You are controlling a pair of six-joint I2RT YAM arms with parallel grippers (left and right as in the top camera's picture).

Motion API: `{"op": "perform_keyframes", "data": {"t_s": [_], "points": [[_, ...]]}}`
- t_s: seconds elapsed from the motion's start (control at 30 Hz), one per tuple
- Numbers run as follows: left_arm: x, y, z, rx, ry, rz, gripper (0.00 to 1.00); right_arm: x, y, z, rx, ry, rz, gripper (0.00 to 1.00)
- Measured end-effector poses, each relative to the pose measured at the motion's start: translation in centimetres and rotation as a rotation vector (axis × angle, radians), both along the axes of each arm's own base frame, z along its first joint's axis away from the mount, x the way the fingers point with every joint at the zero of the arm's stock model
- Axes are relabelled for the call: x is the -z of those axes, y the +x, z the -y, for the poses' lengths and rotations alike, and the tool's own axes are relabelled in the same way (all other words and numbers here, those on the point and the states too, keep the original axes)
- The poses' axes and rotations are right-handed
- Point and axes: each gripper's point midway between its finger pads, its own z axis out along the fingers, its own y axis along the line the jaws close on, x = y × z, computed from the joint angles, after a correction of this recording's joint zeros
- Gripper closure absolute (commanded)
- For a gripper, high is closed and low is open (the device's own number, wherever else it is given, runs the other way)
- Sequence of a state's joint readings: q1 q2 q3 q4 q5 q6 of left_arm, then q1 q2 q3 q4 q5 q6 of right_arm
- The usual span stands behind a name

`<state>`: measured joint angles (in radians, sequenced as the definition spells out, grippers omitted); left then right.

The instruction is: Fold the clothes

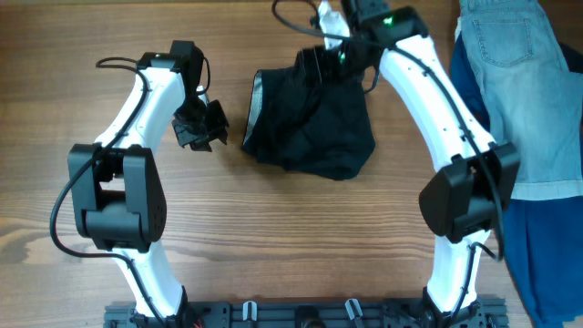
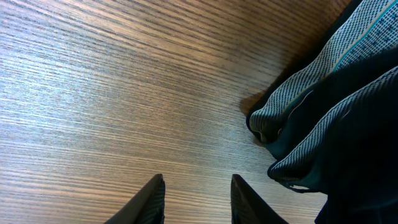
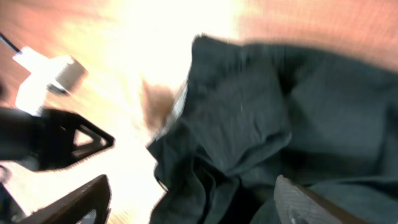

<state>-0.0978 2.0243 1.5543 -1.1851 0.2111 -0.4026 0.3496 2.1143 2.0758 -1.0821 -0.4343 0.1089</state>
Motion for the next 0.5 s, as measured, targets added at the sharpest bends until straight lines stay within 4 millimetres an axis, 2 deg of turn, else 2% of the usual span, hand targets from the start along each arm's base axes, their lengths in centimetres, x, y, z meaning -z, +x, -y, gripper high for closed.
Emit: {"op": "perform_keyframes", "data": {"t_s": [0.07,0.1,0.13,0.17,0.2,0.23,0.27,0.37,0.4,0.43,0.47,0.5], "points": [[0.0,0.0,0.0,0.001,0.000,0.000,0.84,-1.3,0.4,0.0,0.005,0.012,0.029,0.17],[0.0,0.0,0.0,-0.002,-0.001,0.000,0.81,-1.3,0.3,0.0,0.010,0.013,0.026,0.20],[0.0,0.0,0.1,0.000,-0.004,0.000,0.84,-1.2,0.2,0.0,0.012,0.010,0.017,0.41],[0.0,0.0,0.1,-0.001,-0.006,0.000,0.92,-0.9,0.1,0.1,0.017,0.008,0.002,0.56],[0.0,0.0,0.2,-0.002,-0.009,-0.001,0.94,-0.3,-0.1,0.1,0.017,0.001,-0.017,0.47],[0.0,0.0,0.2,0.002,-0.012,0.000,0.80,0.4,-0.3,0.2,0.018,-0.007,-0.042,0.24],[-0.1,0.0,0.2,-0.001,-0.015,-0.001,0.75,1.7,-0.4,0.2,0.021,-0.020,-0.083,0.17],[-0.1,0.0,0.3,-0.002,-0.019,-0.002,0.68,5.8,-0.7,0.0,0.017,-0.053,-0.177,0.12],[-0.1,0.1,0.3,-0.004,-0.020,0.004,0.68,7.1,-0.8,-0.2,0.012,-0.064,-0.203,0.12],[-0.1,0.2,0.1,-0.008,-0.021,0.007,0.71,8.1,-1.0,-0.4,0.011,-0.071,-0.223,0.12],[-0.1,0.3,-0.1,-0.016,-0.024,0.009,0.81,8.7,-1.2,-0.6,0.009,-0.076,-0.238,0.14],[-0.1,0.5,-0.8,-0.030,-0.024,0.012,0.84,8.9,-1.3,-0.7,0.006,-0.078,-0.242,0.14]]}}
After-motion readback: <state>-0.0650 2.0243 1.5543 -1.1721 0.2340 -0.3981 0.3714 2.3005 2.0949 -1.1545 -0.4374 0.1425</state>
